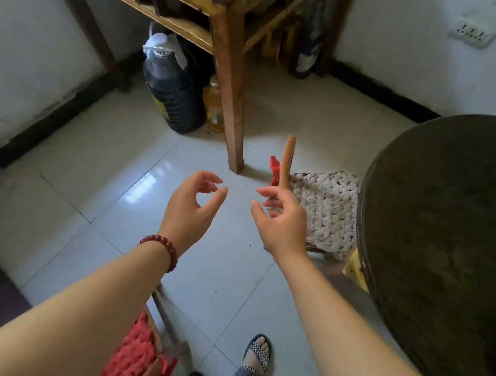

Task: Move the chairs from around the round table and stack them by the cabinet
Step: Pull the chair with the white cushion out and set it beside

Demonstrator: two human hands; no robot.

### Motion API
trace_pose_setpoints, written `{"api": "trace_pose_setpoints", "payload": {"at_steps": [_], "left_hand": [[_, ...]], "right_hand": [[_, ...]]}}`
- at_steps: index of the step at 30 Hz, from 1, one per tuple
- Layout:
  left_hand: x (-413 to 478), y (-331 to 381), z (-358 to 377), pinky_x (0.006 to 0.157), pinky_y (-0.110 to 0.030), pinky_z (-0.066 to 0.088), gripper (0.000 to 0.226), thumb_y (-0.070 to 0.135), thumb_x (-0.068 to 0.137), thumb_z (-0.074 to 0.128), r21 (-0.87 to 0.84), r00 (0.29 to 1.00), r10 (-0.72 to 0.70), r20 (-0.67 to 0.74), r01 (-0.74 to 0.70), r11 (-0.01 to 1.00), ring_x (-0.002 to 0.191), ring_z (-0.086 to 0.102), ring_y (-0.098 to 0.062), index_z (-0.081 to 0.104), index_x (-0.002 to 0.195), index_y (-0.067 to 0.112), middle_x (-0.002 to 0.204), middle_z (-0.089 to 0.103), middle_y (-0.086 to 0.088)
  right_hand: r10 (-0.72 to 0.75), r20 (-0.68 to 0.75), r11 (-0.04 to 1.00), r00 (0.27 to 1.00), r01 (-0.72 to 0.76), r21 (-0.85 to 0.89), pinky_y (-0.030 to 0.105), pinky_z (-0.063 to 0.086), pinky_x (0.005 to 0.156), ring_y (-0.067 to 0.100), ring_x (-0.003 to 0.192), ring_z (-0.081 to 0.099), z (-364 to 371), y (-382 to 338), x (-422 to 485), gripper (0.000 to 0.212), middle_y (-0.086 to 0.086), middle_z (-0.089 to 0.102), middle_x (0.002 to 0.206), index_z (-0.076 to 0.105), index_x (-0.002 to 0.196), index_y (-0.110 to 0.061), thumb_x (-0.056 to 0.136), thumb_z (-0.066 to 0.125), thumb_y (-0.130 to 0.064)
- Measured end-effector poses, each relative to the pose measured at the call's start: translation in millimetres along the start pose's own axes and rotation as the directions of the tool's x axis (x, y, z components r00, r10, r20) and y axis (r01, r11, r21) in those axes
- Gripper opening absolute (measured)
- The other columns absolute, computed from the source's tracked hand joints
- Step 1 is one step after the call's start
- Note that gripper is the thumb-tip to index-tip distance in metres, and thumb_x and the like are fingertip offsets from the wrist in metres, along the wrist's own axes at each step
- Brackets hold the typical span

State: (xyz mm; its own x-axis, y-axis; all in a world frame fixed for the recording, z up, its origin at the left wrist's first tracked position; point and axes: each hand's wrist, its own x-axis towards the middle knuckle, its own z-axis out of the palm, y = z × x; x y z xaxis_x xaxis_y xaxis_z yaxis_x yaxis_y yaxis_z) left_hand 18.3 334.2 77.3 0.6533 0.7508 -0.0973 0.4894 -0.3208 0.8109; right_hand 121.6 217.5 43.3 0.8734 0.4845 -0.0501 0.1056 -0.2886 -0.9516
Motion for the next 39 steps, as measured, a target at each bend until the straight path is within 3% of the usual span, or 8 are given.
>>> {"api": "trace_pose_setpoints", "payload": {"at_steps": [4, 10, 14, 20, 26, 30, 34, 39], "left_hand": [[26.4, 9.4, 17.4, 0.067, -0.01, 0.032, 0.013, 0.037, 0.091, 0.051, -0.003, 0.999, 0.008, 0.035, -0.007, 1.0, 0.095, 0.053, -0.003, 0.056, 0.1, 0.028, 0.099, 0.059, 0.009], [69.5, 20.0, 34.3, 0.066, -0.011, 0.033, 0.007, 0.036, 0.092, 0.051, -0.018, 0.995, 0.024, 0.1, -0.023, 1.0, 0.093, 0.051, 0.006, 0.055, 0.096, 0.032, 0.094, 0.057, 0.017], [108.0, 34.2, 36.5, 0.065, -0.013, 0.035, 0.004, 0.034, 0.09, 0.053, -0.046, 0.987, 0.086, 0.139, -0.081, 0.996, 0.093, 0.052, 0.006, 0.054, 0.09, 0.038, 0.092, 0.058, 0.017], [183.7, 42.0, 40.8, 0.063, 0.0, 0.034, 0.013, 0.02, 0.088, 0.053, -0.047, 0.949, 0.188, 0.252, -0.182, 0.982, 0.089, 0.052, 0.004, 0.056, 0.097, 0.029, 0.093, 0.061, 0.007], [242.2, 43.5, 52.0, 0.064, -0.007, 0.036, 0.033, 0.005, 0.078, 0.05, -0.029, 0.874, 0.249, 0.417, -0.261, 0.965, 0.086, 0.051, 0.005, 0.056, 0.099, 0.03, 0.097, 0.057, 0.008], [264.1, 45.5, 66.7, 0.078, -0.023, 0.042, 0.036, 0.003, 0.076, 0.049, -0.019, 0.823, 0.281, 0.493, -0.313, 0.95, 0.095, 0.051, 0.003, 0.056, 0.099, 0.031, 0.097, 0.056, 0.013], [269.1, 52.9, 86.2, 0.079, -0.033, 0.049, 0.044, -0.002, 0.072, 0.046, -0.017, 0.78, 0.285, 0.557, -0.332, 0.943, 0.092, 0.055, -0.003, 0.055, 0.098, 0.032, 0.095, 0.056, 0.017], [255.5, 60.6, 113.2, 0.065, -0.007, 0.041, 0.054, -0.014, 0.065, 0.042, -0.069, 0.731, 0.345, 0.588, -0.38, 0.923, 0.087, 0.054, 0.01, 0.055, 0.093, 0.03, 0.084, 0.059, 0.021]], "right_hand": [[0.046, -0.022, 0.999, 0.999, -0.046, 0.009, 0.026, 0.054, 0.074, 0.004, 0.083, 0.059, -9.7, 10.7, 25.0, 0.02, -0.009, 0.065, 0.094, 0.061, 0.084, -0.041, 0.078, 0.069, -0.023], [0.086, -0.083, 0.996, 0.993, -0.086, -0.001, 0.027, 0.054, 0.07, 0.007, 0.078, 0.06, -16.1, 23.7, 57.9, 0.015, -0.011, 0.063, 0.087, 0.065, 0.087, -0.034, 0.074, 0.067, -0.026], [0.08, -0.151, 0.997, 0.985, -0.079, 0.013, 0.012, 0.048, 0.064, 0.006, 0.077, 0.06, -13.1, 18.8, 94.4, 0.015, -0.006, 0.067, 0.091, 0.066, 0.085, -0.031, 0.074, 0.069, -0.021], [0.119, -0.317, 0.992, 0.941, -0.104, 0.064, 0.014, 0.05, 0.063, 0.005, 0.072, 0.061, 7.4, 2.9, 147.6, 0.014, -0.007, 0.067, 0.082, 0.067, 0.084, -0.028, 0.075, 0.071, -0.018], [0.223, -0.429, 0.975, 0.875, -0.197, 0.105, 0.014, 0.049, 0.062, 0.006, 0.071, 0.061, 18.2, -4.4, 175.4, 0.012, -0.003, 0.068, 0.082, 0.066, 0.084, -0.025, 0.078, 0.071, -0.015], [0.269, -0.494, 0.963, 0.827, -0.23, 0.14, 0.021, 0.052, 0.066, 0.004, 0.073, 0.061, 13.4, -4.2, 179.9, 0.009, -0.003, 0.068, 0.082, 0.066, 0.084, -0.023, 0.08, 0.069, -0.016], [0.319, -0.531, 0.948, 0.785, -0.265, 0.178, 0.029, 0.055, 0.072, 0.01, 0.08, 0.063, 3.2, 4.1, 178.1, 0.011, 0.0, 0.068, 0.087, 0.067, 0.09, -0.018, 0.08, 0.067, -0.013], [0.341, -0.593, 0.94, 0.73, -0.255, 0.228, 0.026, 0.055, 0.07, 0.005, 0.078, 0.062, -13.1, 20.8, 167.4, 0.018, -0.006, 0.068, 0.086, 0.067, 0.087, -0.023, 0.078, 0.066, -0.007]]}}
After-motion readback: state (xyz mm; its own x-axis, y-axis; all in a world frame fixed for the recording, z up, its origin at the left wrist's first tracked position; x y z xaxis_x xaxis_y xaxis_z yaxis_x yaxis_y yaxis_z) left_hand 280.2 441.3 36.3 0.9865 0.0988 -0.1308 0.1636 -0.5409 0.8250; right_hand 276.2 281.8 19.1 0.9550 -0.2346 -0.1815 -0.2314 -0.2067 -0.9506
